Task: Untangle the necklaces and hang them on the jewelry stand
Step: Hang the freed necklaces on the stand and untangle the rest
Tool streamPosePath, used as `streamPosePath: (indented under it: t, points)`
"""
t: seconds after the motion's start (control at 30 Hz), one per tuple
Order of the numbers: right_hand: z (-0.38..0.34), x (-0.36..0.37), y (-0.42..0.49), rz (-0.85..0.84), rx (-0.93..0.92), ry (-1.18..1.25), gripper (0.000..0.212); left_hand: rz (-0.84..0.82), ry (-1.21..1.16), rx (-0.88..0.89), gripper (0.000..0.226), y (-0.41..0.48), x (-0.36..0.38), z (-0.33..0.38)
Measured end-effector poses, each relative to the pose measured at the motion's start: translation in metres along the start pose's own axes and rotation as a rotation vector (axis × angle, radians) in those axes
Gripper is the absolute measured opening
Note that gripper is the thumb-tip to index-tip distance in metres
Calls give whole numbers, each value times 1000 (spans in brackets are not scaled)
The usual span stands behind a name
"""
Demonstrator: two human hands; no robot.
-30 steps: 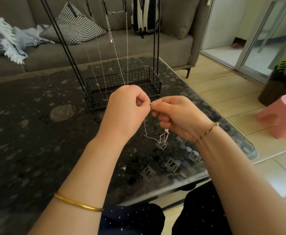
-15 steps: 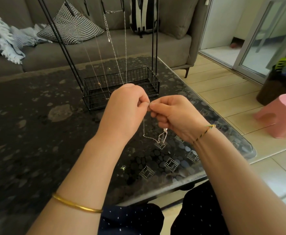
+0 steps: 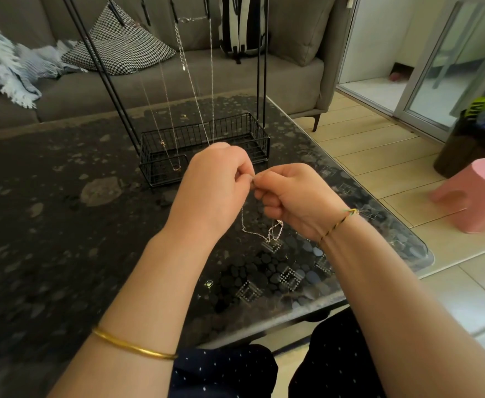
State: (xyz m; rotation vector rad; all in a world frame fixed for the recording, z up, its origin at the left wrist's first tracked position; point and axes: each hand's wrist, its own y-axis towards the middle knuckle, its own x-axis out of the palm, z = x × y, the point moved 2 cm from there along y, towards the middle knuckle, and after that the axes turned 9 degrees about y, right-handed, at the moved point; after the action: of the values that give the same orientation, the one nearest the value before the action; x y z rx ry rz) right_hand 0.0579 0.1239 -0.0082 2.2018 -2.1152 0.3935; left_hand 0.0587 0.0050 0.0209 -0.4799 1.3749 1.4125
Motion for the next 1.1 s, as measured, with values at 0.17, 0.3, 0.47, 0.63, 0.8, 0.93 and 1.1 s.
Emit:
streamPosePath:
  t: [0.17,0.3,0.47,0.63,0.8,0.93,1.1]
  points:
    - [-2,-2,1,13,5,-12,19,-54,-118,-75,15,0,-4,-4]
    - [-2,-5,4,77,-94,-165,23,-110,-205,-147,25,-2,-8,-14]
    - [-3,-2,4,105,-234,-369,18,-102,-190,-185,35,-2,-6,-19]
    - [-4,2,1,66,-208,-264,21,-80,-385,-274,35,1,-8,-16]
    - [-2,9,0,-70,-87,-69,19,-110,-461,-230,36,1,-7,-15]
    - [-3,8,0,-68,-87,-39,18,-114,-353,-200,34,0,-5,-17]
    - [-5,4,0,-11,-200,-162,16,-166,-244,-190,29,-2,-3,-18]
